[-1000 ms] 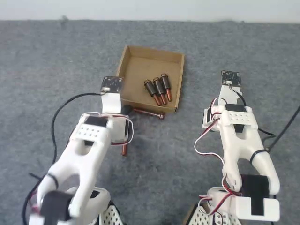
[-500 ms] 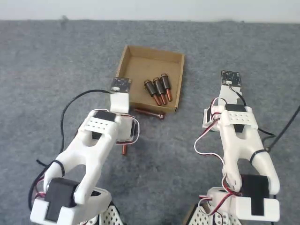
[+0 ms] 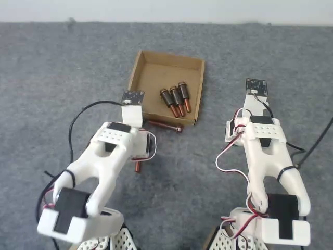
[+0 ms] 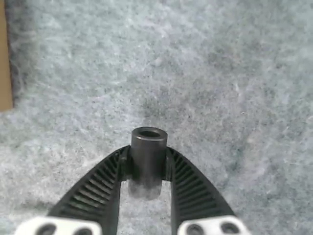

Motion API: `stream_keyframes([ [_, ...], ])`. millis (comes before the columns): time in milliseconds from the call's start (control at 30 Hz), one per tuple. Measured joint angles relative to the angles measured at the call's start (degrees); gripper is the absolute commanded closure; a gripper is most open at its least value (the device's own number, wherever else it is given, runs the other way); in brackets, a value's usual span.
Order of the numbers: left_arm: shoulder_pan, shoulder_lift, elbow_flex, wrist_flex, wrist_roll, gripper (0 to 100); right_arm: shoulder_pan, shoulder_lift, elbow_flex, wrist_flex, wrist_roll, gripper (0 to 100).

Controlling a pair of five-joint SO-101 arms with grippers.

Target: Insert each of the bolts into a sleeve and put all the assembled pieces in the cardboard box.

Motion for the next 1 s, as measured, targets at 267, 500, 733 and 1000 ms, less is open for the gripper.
stream_keyframes([
  [267, 0.1, 3.0, -3.8, 0.5, 0.0, 90, -0.1, 0.0, 0.0, 0.0, 0.0, 99.1],
  [500, 0.3, 3.4, -3.8, -0.7, 0.3, 99, 0.0, 0.0, 0.0, 0.0, 0.0, 99.1],
  [733, 0.3, 3.4, -3.8, -0.7, 0.3, 99, 0.0, 0.0, 0.0, 0.0, 0.0, 99.1],
  [1000, -1.5, 0.5, -2.4, -0.9, -5.3, 99, -0.1, 0.0, 0.0, 0.3, 0.0, 99.1],
])
